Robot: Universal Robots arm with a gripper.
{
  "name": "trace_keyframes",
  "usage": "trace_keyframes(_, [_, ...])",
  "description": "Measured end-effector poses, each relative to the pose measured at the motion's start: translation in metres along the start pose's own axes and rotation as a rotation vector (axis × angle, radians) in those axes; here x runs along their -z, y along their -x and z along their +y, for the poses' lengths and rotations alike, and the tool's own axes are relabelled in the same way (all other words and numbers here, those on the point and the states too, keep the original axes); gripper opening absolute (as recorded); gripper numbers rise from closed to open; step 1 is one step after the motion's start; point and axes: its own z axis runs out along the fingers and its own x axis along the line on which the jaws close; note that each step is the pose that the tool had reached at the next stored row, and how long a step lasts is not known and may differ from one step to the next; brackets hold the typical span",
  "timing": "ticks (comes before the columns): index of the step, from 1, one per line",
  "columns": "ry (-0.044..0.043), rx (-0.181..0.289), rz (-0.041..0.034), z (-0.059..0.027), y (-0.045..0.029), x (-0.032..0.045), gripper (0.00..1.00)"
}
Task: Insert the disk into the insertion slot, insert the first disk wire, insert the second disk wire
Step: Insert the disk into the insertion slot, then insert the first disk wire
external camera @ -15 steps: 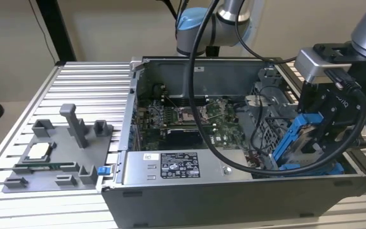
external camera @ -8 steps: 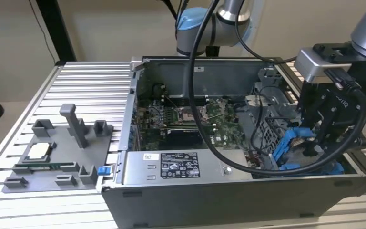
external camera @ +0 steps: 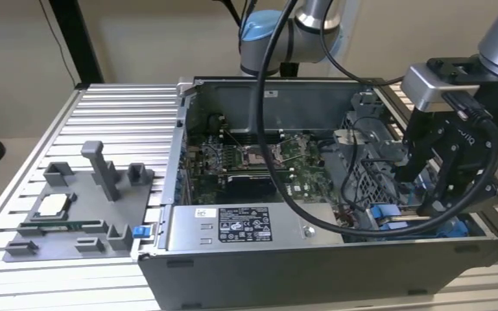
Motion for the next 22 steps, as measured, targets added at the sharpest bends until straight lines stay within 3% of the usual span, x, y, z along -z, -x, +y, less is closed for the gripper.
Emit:
trace_keyframes(7, [0.0000,0.000,0.0002,0.0009,0.0012,0.0217,1.00])
trace_keyframes(11, [-0.0007,0.000,0.0000,0.0021,0.0067,0.0246,1.00])
trace_keyframes(12, [-0.0009,0.000,0.0001,0.0023,0.0083,0.0250,0.00])
trace_keyframes(22, [-0.0025,0.000,-0.0006,0.0047,0.0256,0.0256,0.00])
